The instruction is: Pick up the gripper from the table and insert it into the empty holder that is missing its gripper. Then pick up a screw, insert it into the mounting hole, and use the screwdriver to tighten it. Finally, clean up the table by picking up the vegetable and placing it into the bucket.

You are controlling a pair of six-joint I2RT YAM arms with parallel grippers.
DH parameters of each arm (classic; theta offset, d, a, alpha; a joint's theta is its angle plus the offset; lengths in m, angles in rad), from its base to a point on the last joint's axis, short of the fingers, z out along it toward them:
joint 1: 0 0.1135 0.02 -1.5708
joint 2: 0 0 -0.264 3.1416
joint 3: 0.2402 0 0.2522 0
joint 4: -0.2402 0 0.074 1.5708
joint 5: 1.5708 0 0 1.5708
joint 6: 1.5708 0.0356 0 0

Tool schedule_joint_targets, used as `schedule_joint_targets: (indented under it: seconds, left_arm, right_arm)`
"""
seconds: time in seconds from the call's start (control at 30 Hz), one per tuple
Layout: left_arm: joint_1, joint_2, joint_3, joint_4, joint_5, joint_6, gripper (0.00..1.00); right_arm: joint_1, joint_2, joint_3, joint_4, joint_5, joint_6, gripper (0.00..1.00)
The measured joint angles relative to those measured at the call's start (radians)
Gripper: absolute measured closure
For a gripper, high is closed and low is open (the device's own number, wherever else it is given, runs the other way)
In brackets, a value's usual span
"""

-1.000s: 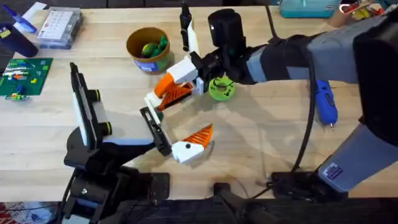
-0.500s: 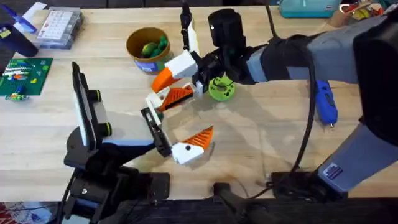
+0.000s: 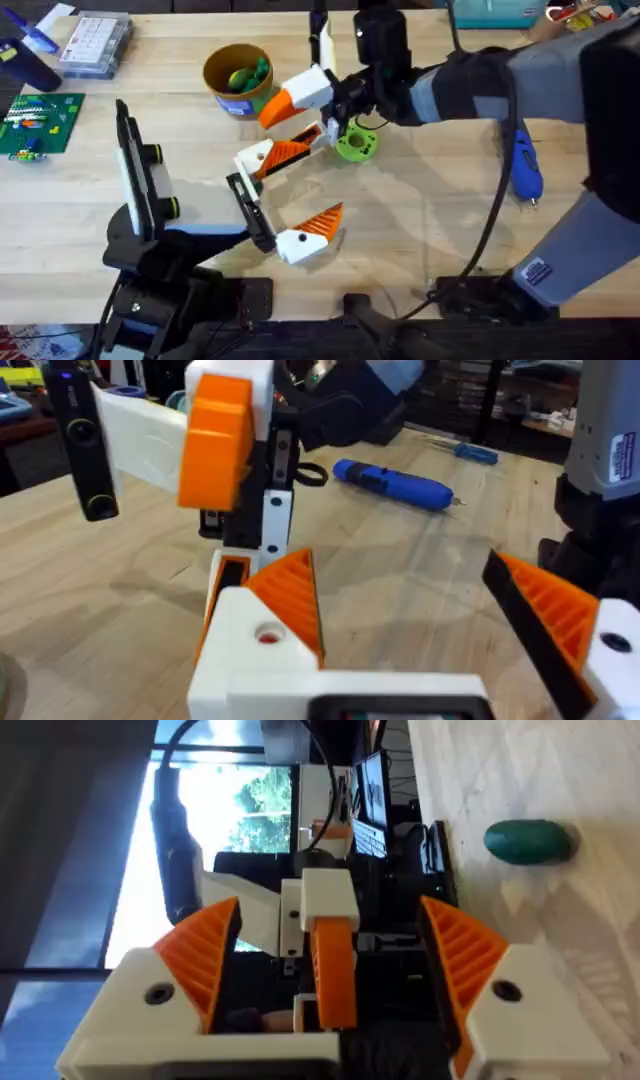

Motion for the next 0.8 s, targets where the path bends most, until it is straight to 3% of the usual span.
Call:
schedule_joint_targets:
  seconds: [0.47, 0.8]
  left_arm:
    - [0.000, 0.000, 0.000, 0.000, 0.000, 0.000, 0.008]
    - [0.000, 0.000, 0.000, 0.000, 0.000, 0.000, 0.008]
  right_arm:
    - [-0.107, 0.000, 0.003, -0.074, 0.046, -0.023, 0.006]
    - [-0.108, 0.000, 0.003, -0.076, 0.076, -0.023, 0.006]
